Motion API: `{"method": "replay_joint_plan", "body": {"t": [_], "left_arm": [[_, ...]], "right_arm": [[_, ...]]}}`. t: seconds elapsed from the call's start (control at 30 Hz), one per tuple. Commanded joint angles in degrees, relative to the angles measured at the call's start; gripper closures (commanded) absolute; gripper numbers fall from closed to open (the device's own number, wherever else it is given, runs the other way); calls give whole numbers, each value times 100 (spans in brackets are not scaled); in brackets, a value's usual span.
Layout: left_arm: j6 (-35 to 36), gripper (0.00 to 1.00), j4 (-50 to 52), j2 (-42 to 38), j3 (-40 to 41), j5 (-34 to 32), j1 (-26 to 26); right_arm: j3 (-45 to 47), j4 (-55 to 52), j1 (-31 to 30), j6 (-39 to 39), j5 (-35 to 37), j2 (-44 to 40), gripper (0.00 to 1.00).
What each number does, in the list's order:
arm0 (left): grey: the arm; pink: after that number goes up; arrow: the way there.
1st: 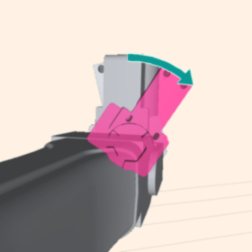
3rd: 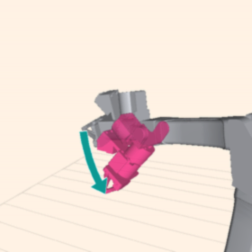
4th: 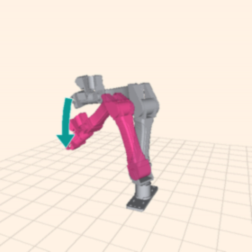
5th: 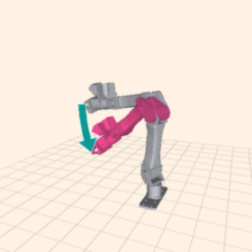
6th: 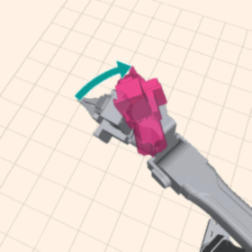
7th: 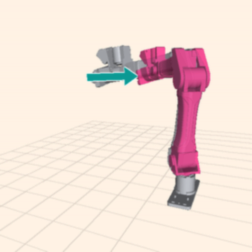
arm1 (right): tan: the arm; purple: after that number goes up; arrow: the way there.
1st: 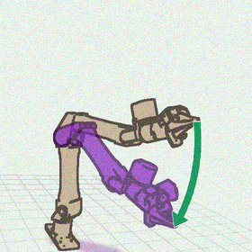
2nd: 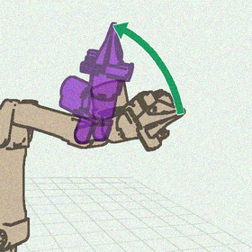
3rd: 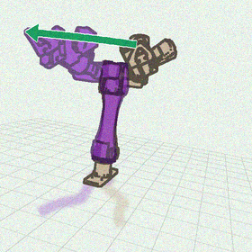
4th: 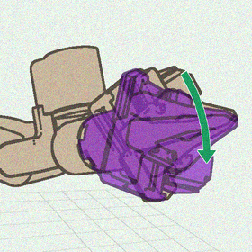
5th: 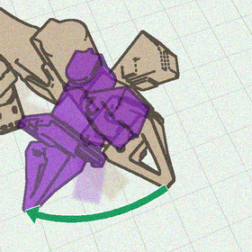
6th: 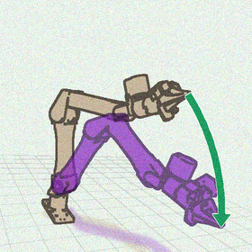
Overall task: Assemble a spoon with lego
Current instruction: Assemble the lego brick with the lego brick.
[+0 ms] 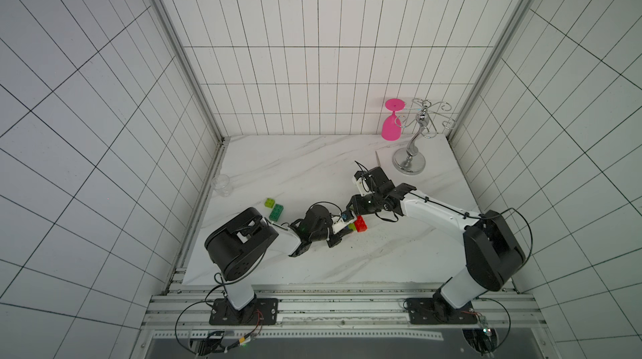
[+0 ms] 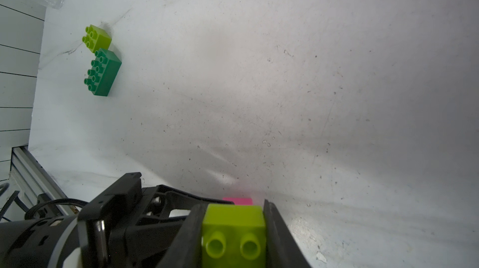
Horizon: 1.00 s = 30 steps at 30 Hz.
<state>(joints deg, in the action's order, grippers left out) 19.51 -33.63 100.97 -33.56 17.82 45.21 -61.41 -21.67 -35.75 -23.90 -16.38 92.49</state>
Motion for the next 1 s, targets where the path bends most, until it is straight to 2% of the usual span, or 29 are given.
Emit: {"method": "replay_joint_plan", "body": {"t": [0.0, 0.33, 0.47, 0.67, 0.77, 0.97], "left_arm": [[345, 100, -100, 46, -206, -631, 67], [311, 100, -54, 116, -247, -559, 65], [308, 100, -64, 150, -256, -510, 67], [252, 100, -110, 183, -232, -396, 67], [194, 100, -374, 246, -148, -361, 62], [82, 100, -734, 362, -36, -348, 67]], "right_arm": [[103, -1375, -594, -190, -391, 270, 73], [-894, -1913, -397, -72, -52, -32, 42], [-1215, -1992, -304, -31, -76, -107, 37], [-1667, -2272, -183, 65, -61, -192, 35], [-1678, -2449, -148, 152, 258, -385, 37], [-937, -2376, -46, 171, 355, -941, 57]]}}
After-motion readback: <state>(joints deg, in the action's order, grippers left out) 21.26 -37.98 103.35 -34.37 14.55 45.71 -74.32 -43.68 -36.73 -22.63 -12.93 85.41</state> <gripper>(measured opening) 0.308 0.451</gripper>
